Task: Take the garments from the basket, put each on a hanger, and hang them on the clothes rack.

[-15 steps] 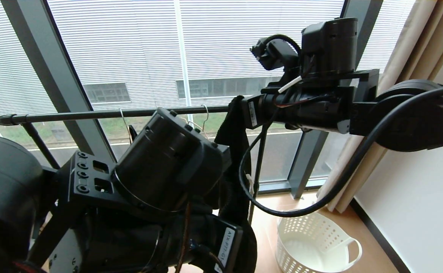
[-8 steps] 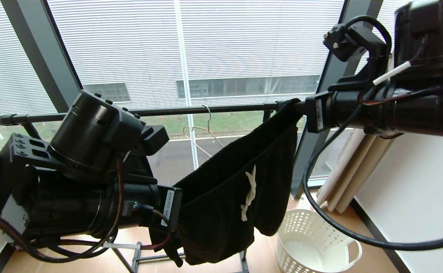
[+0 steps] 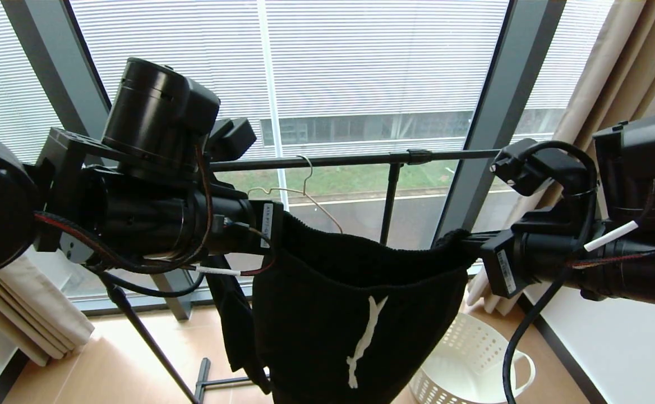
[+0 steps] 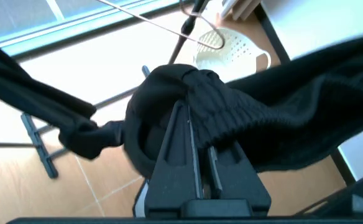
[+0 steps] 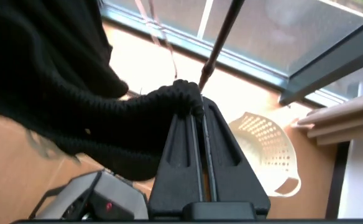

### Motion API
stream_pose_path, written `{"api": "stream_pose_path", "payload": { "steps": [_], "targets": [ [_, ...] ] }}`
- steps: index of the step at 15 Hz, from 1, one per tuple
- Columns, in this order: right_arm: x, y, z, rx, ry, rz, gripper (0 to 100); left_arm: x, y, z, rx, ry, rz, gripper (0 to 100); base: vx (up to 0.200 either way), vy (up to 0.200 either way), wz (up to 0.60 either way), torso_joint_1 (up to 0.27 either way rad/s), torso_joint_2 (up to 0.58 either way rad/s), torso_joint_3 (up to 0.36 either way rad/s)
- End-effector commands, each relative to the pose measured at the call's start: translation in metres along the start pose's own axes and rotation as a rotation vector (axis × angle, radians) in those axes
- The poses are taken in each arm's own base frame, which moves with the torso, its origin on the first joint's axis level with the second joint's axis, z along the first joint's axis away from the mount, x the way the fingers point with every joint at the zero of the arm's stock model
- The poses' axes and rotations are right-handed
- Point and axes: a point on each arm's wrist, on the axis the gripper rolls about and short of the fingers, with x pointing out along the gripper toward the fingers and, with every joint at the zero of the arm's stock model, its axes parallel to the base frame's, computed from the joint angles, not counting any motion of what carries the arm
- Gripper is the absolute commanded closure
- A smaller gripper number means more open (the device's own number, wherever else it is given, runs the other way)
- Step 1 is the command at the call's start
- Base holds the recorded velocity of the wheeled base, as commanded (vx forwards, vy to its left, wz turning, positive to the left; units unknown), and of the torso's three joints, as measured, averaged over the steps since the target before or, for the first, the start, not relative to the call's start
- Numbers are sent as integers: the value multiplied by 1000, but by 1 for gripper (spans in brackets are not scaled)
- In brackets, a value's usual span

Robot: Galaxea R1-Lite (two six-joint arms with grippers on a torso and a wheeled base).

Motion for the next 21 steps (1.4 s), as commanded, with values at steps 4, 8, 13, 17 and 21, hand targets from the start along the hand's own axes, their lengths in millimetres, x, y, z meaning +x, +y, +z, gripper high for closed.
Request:
{"api": "stream_pose_path", "payload": {
  "steps": [4, 8, 13, 17, 21],
  "targets": [
    [9, 2, -34, -19, 75, 16, 0, 11, -15, 23, 19, -21, -19, 100, 0, 0, 0, 0, 0, 0],
    [15, 4, -71, -124, 119, 110, 0, 18, -29, 36, 27, -69, -2, 100, 0, 0, 0, 0, 0, 0],
    [22, 9, -91, -259, 27, 298, 0, 18, -31, 43, 22, -100, 10, 100, 0, 0, 0, 0, 0, 0],
    [37, 19, -65, -240, -121, 348, 0, 18, -30, 42, 24, -97, 12, 100, 0, 0, 0, 0, 0, 0],
    [48, 37, -39, -171, -168, 391, 0, 20, -30, 39, 27, -84, 15, 100, 0, 0, 0, 0, 0, 0]
  ]
}}
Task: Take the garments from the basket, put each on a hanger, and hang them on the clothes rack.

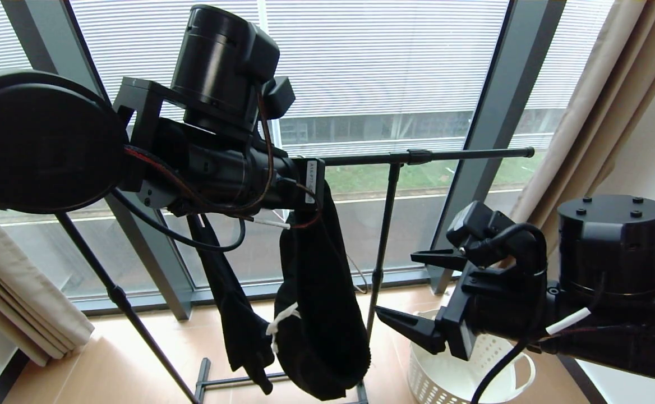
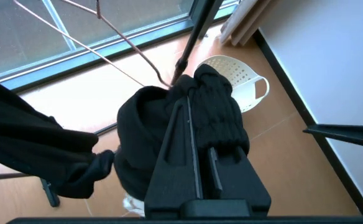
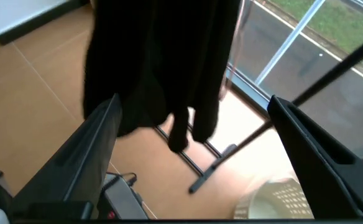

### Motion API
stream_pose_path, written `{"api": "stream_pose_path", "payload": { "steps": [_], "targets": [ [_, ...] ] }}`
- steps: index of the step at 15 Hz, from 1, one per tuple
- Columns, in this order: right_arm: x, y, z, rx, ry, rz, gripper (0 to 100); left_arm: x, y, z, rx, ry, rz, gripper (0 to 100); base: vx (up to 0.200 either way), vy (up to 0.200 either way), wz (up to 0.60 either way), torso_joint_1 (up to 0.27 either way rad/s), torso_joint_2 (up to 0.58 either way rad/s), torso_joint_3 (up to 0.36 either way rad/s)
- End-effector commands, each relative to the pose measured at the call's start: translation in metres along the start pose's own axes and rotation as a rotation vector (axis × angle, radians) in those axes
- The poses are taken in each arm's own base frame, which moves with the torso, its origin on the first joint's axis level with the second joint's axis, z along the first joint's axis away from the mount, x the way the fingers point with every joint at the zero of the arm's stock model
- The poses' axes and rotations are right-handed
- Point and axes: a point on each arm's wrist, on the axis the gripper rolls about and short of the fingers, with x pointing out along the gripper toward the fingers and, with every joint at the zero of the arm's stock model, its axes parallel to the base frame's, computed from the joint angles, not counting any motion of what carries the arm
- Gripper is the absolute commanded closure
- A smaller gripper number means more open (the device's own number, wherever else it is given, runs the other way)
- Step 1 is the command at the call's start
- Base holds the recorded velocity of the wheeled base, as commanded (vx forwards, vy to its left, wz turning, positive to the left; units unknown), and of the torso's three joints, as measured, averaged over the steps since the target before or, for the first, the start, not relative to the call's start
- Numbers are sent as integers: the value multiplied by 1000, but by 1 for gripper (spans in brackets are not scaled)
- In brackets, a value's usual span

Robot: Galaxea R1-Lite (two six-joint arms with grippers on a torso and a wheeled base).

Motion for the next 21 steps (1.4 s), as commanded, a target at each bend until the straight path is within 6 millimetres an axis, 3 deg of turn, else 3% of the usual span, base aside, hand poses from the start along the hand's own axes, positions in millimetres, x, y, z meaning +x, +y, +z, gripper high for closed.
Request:
{"api": "stream_pose_path", "payload": {
  "steps": [1, 3, 5, 11, 21],
  "targets": [
    [22, 0, 2, 5, 24, 9, 0, 2, 0, -1, 0, 4, 1, 100, 0, 0, 0, 0, 0, 0],
    [43, -3, -8, 24, 80, -11, 0, 2, -1, -1, 4, 4, -5, 100, 0, 0, 0, 0, 0, 0],
    [50, -21, -15, 65, 104, -57, 0, 2, -2, -1, 19, 6, -8, 100, 0, 0, 0, 0, 0, 0],
    [53, -36, -35, 122, 171, -97, 0, 2, -2, -1, 17, 8, -9, 100, 0, 0, 0, 0, 0, 0],
    [57, -37, -45, 132, 206, -97, 0, -1, 0, -2, 14, 9, -10, 100, 0, 0, 0, 0, 0, 0]
  ]
}}
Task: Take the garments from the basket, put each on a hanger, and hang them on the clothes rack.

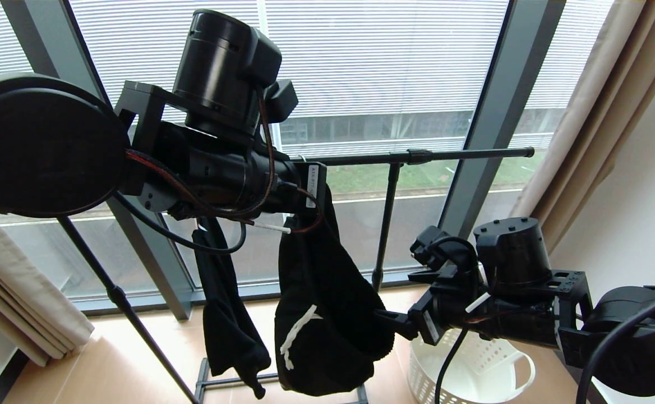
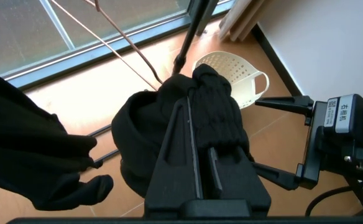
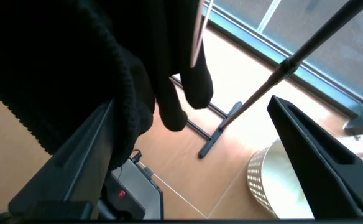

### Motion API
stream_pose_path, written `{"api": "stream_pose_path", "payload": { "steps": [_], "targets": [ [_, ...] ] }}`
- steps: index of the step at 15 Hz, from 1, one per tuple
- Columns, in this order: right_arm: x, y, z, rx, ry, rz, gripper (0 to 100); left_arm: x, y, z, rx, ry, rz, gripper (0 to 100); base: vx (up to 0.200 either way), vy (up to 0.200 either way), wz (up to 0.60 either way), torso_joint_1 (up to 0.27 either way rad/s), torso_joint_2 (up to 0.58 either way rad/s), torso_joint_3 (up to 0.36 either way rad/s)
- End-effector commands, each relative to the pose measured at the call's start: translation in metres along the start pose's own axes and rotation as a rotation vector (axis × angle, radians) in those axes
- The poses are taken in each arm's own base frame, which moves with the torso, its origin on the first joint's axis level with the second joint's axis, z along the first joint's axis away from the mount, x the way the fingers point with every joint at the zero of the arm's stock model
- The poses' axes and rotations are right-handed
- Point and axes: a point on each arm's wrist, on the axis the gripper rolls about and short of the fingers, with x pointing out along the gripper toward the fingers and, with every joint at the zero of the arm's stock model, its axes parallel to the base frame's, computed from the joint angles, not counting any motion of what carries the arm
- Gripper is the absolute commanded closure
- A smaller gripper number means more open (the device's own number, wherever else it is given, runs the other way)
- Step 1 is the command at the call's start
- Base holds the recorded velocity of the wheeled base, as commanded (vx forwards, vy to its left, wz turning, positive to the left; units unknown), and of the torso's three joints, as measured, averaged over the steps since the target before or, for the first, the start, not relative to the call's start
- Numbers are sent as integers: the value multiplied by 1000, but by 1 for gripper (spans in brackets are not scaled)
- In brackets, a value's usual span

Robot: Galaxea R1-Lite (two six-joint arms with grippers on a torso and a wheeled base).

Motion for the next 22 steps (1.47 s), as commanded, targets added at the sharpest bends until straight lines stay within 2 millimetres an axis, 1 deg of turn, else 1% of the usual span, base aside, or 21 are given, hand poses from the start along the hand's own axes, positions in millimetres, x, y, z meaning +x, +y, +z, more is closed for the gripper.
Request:
{"api": "stream_pose_path", "payload": {
  "steps": [1, 3, 4, 5, 9, 11, 14, 17, 20, 22],
  "targets": [
    [3, 0, -1, 1, -1, 0, 0, 0, 0, 0, -1, -1, 0, 100, 0, 0, 0, 0, 0, 0],
    [7, -1, -2, 2, -8, 0, 0, 0, 0, 0, -1, -1, 0, 100, 0, 0, 0, 0, 0, 0],
    [14, -1, -3, 11, -20, -1, 0, 0, 0, 0, -1, -1, 0, 100, 0, 0, 0, 0, 0, 0],
    [15, -1, -3, 11, -20, -1, 100, 0, 0, 0, -1, -1, 0, 100, 0, 0, 0, 0, 0, 0],
    [15, -1, -2, 26, -23, 1, 100, -1, 0, 0, -1, -2, -1, 100, 0, 0, 0, 0, 0, 0],
    [12, -8, -1, 77, -45, -19, 100, -1, 1, 0, -2, 2, 2, 100, 0, 0, 0, 0, 0, 0],
    [7, -23, 1, 130, -64, -61, 100, 1, 7, -18, 14, 73, -22, 100, 0, 0, 0, 0, 0, 0],
    [-9, -26, 16, 179, -138, -74, 100, 3, 11, -35, 23, 137, -23, 100, 0, 0, 0, 0, 0, 0],
    [-21, -26, 24, 191, -181, -75, 100, 0, 13, -42, 40, 156, -22, 100, 0, 0, 0, 0, 0, 0],
    [-30, -25, 27, 189, -207, -78, 100, 3, 14, -52, 49, 192, -14, 100, 0, 0, 0, 0, 0, 0]
  ]
}}
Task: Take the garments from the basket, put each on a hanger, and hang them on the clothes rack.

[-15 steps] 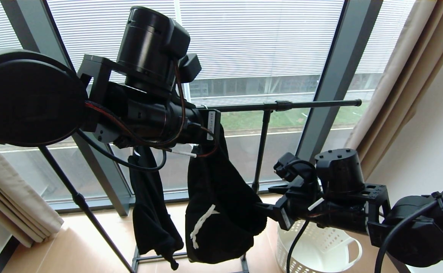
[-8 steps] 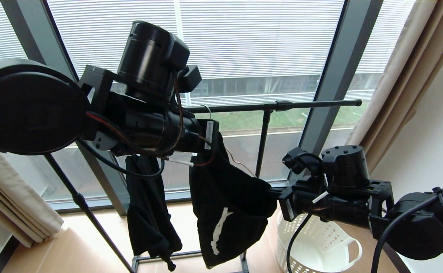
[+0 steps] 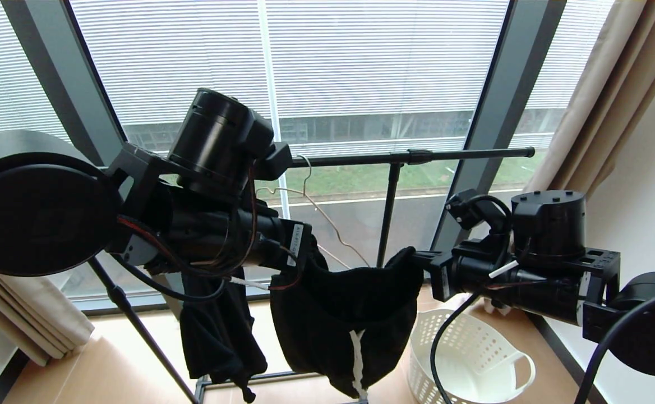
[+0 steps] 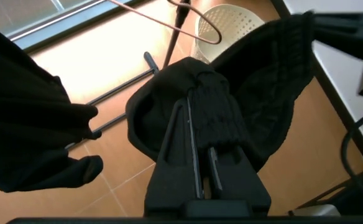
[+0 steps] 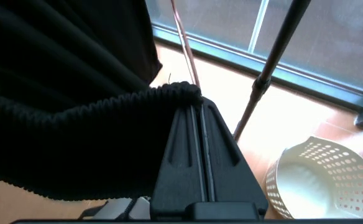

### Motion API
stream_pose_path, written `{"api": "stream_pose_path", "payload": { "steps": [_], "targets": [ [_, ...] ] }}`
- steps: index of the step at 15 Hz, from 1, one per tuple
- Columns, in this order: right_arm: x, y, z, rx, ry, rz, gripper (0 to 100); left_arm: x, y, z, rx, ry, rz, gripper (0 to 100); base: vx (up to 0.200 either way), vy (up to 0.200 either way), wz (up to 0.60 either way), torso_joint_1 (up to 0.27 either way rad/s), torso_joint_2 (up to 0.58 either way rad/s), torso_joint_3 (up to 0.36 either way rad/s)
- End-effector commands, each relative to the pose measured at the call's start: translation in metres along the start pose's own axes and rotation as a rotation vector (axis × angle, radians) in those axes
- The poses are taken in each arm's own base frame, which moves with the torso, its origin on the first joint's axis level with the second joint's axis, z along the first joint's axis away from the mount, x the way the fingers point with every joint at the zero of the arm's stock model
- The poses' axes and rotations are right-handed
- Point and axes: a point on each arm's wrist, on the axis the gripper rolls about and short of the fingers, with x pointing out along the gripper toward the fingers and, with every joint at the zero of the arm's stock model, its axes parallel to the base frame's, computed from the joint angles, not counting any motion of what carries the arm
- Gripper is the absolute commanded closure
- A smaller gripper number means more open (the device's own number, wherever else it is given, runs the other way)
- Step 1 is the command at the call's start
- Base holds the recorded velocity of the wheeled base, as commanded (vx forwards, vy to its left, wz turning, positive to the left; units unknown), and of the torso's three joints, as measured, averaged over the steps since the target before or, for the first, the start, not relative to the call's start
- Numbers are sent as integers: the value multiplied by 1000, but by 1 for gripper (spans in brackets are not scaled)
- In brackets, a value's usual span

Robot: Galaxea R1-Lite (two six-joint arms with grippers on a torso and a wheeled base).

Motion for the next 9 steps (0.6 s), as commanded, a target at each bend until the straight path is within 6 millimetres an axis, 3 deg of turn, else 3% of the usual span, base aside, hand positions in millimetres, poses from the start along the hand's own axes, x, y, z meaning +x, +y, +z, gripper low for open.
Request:
{"api": "stream_pose_path", "payload": {
  "steps": [1, 3, 4, 7, 9],
  "targets": [
    [-12, 2, 9, -4, -43, 1, 100, 3, 1, -8, 8, 28, 3, 100, 0, 0, 0, 0, 0, 0],
    [-13, 3, 14, -6, -62, 3, 100, 6, 0, -14, 31, 50, 3, 100, 0, 0, 0, 0, 0, 0],
    [-15, 3, 16, -4, -71, 4, 100, 6, -1, -17, 53, 60, 4, 0, 0, 0, 0, 0, 0, 0],
    [-27, -4, 24, 2, -115, -22, 100, 5, 0, -27, 66, 89, 4, 0, 0, 0, 0, 0, 0, 0],
    [-41, -9, 34, 4, -163, -37, 100, -6, 3, -38, 97, 106, -26, 0, 0, 0, 0, 0, 0, 0]
  ]
}}
